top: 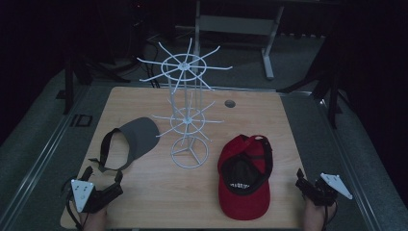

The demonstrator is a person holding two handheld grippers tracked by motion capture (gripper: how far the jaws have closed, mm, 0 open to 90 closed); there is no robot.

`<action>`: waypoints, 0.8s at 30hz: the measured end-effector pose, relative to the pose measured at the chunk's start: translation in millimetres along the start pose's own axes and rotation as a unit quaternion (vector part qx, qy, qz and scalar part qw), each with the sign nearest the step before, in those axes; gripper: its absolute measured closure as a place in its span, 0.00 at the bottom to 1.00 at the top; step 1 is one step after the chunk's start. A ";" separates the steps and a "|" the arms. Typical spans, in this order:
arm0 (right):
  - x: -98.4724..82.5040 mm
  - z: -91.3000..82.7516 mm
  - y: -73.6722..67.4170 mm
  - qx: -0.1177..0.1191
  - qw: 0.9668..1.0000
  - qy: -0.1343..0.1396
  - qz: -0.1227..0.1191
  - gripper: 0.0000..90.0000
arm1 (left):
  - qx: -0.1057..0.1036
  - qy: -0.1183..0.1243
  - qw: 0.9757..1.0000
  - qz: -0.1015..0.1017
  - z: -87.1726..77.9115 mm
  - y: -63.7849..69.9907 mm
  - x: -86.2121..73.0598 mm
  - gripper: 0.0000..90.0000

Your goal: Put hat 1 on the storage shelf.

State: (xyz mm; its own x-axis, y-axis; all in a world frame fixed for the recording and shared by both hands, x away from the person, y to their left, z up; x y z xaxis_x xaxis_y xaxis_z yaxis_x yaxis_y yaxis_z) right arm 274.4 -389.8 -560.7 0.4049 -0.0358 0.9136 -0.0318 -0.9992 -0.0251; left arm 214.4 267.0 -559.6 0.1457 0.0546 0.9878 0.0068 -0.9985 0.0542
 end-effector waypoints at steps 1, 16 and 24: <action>0.0 0.1 0.1 0.001 1.000 -0.002 0.001 0.18 | 0.000 -0.001 1.000 0.000 0.2 -0.2 -0.2 0.03; 8.8 -7.6 -2.5 0.047 0.999 -0.024 0.007 0.16 | -0.095 -0.029 0.995 -0.010 -0.2 26.2 2.6 0.07; 36.8 -20.1 -14.1 0.061 0.998 -0.029 -0.020 0.15 | -0.120 -0.041 0.992 0.009 0.0 43.8 1.4 0.06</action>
State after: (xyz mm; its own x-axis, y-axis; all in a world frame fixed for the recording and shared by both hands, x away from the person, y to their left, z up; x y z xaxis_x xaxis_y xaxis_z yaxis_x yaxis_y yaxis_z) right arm 271.4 -376.6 -518.6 0.4566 0.0063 0.8896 0.0952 -0.9946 -0.0418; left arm 214.9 223.3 -555.8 0.2236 0.0264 0.9743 -0.2314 -0.9696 0.0794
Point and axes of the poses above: each handheld gripper's, and its own axes: z roughly forward along the jaws, x roughly out of its top, y roughly to its right, the point moved 2 cm from there along z, roughly forward along the jaws, and after that the axes turned 3 degrees about x, right-handed, at the moved point
